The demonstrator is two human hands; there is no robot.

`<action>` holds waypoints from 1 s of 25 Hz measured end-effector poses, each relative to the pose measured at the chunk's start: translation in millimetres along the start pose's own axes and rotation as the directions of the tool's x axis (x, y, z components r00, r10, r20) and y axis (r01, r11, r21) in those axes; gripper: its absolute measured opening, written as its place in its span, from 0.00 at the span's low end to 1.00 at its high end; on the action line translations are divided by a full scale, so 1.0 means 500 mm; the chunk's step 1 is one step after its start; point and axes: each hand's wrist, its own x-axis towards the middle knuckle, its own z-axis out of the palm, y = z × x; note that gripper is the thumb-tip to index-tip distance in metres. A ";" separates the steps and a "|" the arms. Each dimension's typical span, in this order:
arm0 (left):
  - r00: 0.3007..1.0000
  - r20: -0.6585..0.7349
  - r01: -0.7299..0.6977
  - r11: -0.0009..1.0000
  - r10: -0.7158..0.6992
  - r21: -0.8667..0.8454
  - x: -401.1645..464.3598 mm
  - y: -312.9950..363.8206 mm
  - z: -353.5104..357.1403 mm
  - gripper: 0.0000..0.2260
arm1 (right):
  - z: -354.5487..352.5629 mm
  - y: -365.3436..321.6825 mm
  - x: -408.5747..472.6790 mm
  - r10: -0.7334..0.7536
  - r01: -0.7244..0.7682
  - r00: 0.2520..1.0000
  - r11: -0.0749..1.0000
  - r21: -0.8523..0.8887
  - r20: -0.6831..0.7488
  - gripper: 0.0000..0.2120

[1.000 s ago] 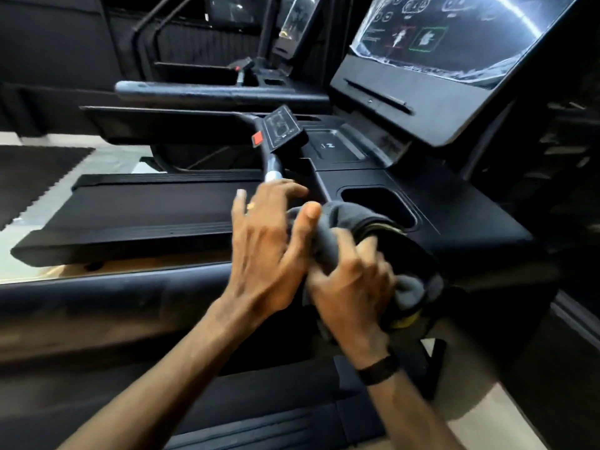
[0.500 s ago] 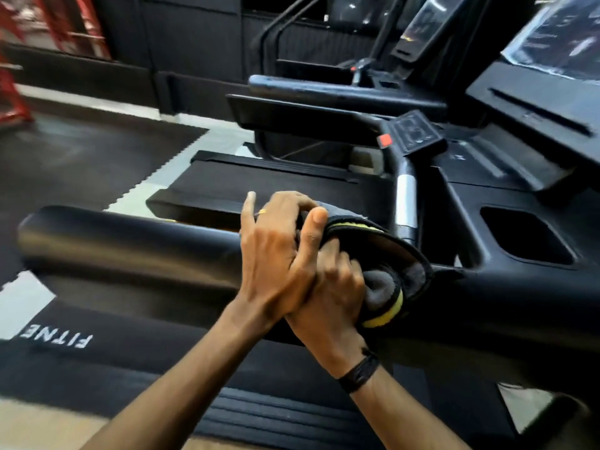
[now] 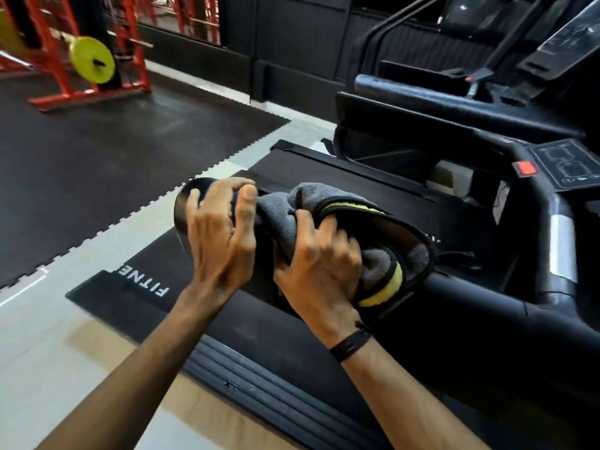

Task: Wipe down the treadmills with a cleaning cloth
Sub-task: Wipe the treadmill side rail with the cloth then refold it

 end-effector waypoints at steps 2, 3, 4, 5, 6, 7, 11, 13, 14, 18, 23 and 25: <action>1.000 -0.015 0.025 1.000 -0.025 0.015 0.016 -0.031 -0.016 0.23 | 0.012 -0.040 0.027 -0.019 0.019 1.000 1.000 0.013 0.024 0.24; 0.999 -0.013 0.041 0.999 -0.040 0.017 0.023 -0.044 -0.021 0.23 | 0.020 -0.059 0.037 -0.030 0.030 0.999 0.999 0.015 0.039 0.26; 0.998 -0.010 0.061 0.998 -0.060 0.016 0.029 -0.057 -0.028 0.23 | 0.027 -0.078 0.046 -0.039 0.039 0.998 0.999 0.013 0.052 0.28; 0.996 -0.009 0.085 0.996 -0.085 0.013 0.034 -0.070 -0.036 0.23 | 0.033 -0.095 0.053 -0.046 0.046 0.997 0.999 0.011 0.064 0.29; 0.994 -0.014 0.110 0.994 -0.110 0.008 0.038 -0.082 -0.045 0.22 | 0.039 -0.112 0.059 -0.052 0.051 0.996 0.999 0.010 0.067 0.28; 0.991 -0.023 0.132 0.991 -0.132 -0.001 0.042 -0.095 -0.054 0.20 | 0.044 -0.128 0.064 -0.056 0.055 0.997 0.998 0.011 0.061 0.26; 0.981 -0.027 0.191 0.981 -0.191 -0.024 0.051 -0.133 -0.088 0.18 | 0.069 -0.176 0.081 -0.101 0.099 0.992 0.995 0.029 0.069 0.27; 0.977 -0.034 0.209 0.977 -0.210 -0.035 0.055 -0.143 -0.104 0.19 | 0.078 -0.206 0.095 -0.133 0.132 0.990 0.991 0.021 0.051 0.20; 0.975 -0.045 0.217 0.975 -0.219 -0.044 0.057 -0.146 -0.111 0.19 | 0.082 -0.223 0.102 -0.143 0.142 0.989 0.990 0.013 0.036 0.16; 0.964 -0.094 0.243 0.966 -0.250 -0.085 0.051 -0.149 -0.125 0.20 | 0.087 -0.263 0.115 -0.211 0.210 0.976 0.977 0.036 0.057 0.12; 0.975 -0.068 0.200 0.969 -0.211 -0.146 0.054 -0.128 -0.094 0.22 | 0.064 -0.194 0.065 -0.240 0.227 0.969 0.959 0.168 0.061 0.14; 0.982 -0.022 0.181 0.969 -0.187 -0.168 0.056 -0.116 -0.079 0.19 | 0.051 -0.164 0.042 -0.216 0.203 0.975 0.963 0.178 0.057 0.17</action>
